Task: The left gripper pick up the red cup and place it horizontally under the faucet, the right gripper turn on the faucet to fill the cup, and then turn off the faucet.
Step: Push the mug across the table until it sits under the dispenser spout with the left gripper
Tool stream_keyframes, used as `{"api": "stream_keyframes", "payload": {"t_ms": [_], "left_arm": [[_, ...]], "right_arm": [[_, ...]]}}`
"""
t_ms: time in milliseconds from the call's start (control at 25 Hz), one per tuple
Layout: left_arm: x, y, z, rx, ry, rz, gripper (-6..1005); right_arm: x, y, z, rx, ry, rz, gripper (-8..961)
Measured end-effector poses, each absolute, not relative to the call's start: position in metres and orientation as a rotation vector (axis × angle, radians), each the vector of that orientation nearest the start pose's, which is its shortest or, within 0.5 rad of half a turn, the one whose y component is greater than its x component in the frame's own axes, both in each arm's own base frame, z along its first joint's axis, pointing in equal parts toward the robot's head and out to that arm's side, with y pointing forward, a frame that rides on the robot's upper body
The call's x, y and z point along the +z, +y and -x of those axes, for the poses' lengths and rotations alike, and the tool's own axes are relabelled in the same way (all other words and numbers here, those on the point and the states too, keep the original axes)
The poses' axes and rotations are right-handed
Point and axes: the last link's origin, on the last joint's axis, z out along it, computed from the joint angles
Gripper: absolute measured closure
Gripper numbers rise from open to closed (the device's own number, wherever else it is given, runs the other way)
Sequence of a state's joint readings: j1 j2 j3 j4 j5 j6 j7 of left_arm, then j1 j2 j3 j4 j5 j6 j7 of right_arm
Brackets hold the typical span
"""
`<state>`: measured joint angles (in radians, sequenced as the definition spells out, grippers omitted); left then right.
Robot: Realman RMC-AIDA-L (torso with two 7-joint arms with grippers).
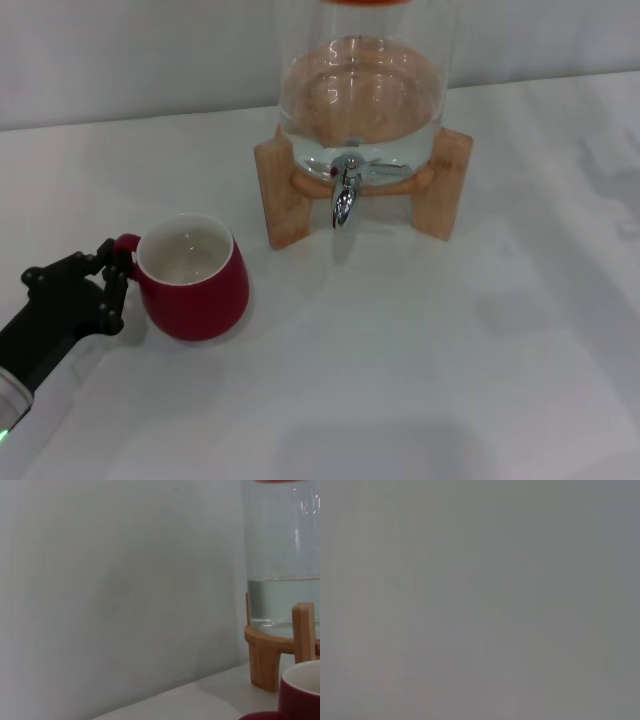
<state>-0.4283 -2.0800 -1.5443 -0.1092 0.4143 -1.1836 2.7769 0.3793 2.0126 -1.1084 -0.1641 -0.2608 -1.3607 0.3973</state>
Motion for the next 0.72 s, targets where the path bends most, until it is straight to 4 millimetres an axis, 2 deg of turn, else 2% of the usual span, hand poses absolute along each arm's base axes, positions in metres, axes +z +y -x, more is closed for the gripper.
{"api": "stream_keyframes", "payload": {"t_ms": [360,720], "left_arm": [[-0.063,0.326,0.301,-0.626,-0.366,2.159,896],[-0.069,0.331,0.289,-0.640,-0.323,2.196,895]], "right_arm": [[0.078,0.325,-0.347,0.875,0.404,1.423,234],[0.078,0.325,-0.346,0.875,0.403,1.425,235]]}}
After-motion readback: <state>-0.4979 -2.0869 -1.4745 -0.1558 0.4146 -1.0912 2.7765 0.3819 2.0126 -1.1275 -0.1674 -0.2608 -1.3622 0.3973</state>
